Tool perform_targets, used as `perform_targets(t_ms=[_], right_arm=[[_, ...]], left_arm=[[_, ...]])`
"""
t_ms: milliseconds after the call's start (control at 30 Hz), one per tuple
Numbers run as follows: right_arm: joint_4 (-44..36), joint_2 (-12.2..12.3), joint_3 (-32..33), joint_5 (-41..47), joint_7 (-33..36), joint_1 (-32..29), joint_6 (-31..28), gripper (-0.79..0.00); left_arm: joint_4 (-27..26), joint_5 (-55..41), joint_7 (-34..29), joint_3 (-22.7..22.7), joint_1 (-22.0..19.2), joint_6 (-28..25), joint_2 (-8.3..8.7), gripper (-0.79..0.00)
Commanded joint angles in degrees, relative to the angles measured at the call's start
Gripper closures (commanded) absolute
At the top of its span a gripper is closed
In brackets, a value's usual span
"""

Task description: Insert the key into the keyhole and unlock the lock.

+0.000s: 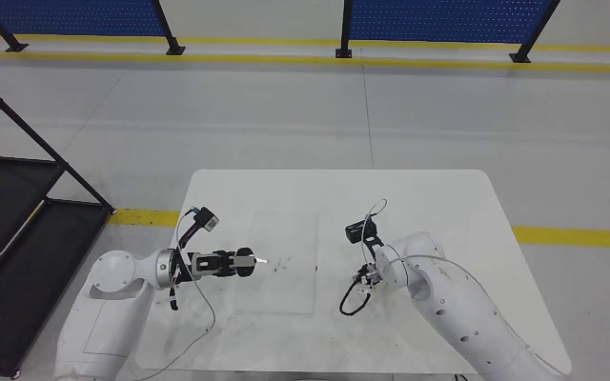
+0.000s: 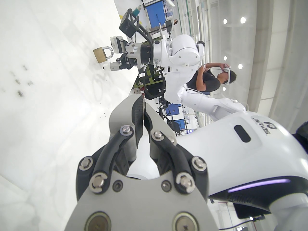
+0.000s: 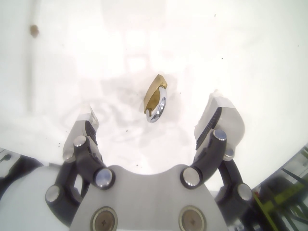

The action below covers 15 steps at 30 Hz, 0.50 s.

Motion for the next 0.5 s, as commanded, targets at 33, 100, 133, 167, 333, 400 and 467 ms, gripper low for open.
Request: perform_targets(t_ms=[33, 100, 133, 167, 333, 400, 467], right_arm=[[0.81, 0.11, -0.11, 1.18, 0.0, 0.21, 0.0, -0.428], [1.29, 0.12, 0.09, 1.99, 0.0, 0.46, 0.0, -0.403], [1.52, 0.1, 0.24, 2.39, 0.0, 0.57, 0.0, -0.391], [1.8, 0.07, 0.51, 2.77, 0.0, 0.68, 0.01, -0.388], [3.26, -0.37, 1.68, 3.58, 0.0, 1.01, 0.01, -0.354], [3.81, -0.69, 2.04, 3.58, 0.0, 1.04, 0.01, -0.348], [4.32, -1.04, 2.24, 3.46, 0.0, 1.08, 0.01, -0.336]], left_arm=[[0.0, 0.0, 0.0, 0.0, 0.0, 0.0, 0.0, 0.0], [0.0, 0.0, 0.0, 0.0, 0.0, 0.0, 0.0, 0.0], [0.0, 0.0, 0.0, 0.0, 0.0, 0.0, 0.0, 0.0], [0.0, 0.0, 0.0, 0.0, 0.0, 0.0, 0.0, 0.0], [0.0, 0.0, 0.0, 0.0, 0.0, 0.0, 0.0, 0.0], [0.0, 0.0, 0.0, 0.0, 0.0, 0.0, 0.0, 0.0], [0.0, 0.0, 0.0, 0.0, 0.0, 0.0, 0.0, 0.0]])
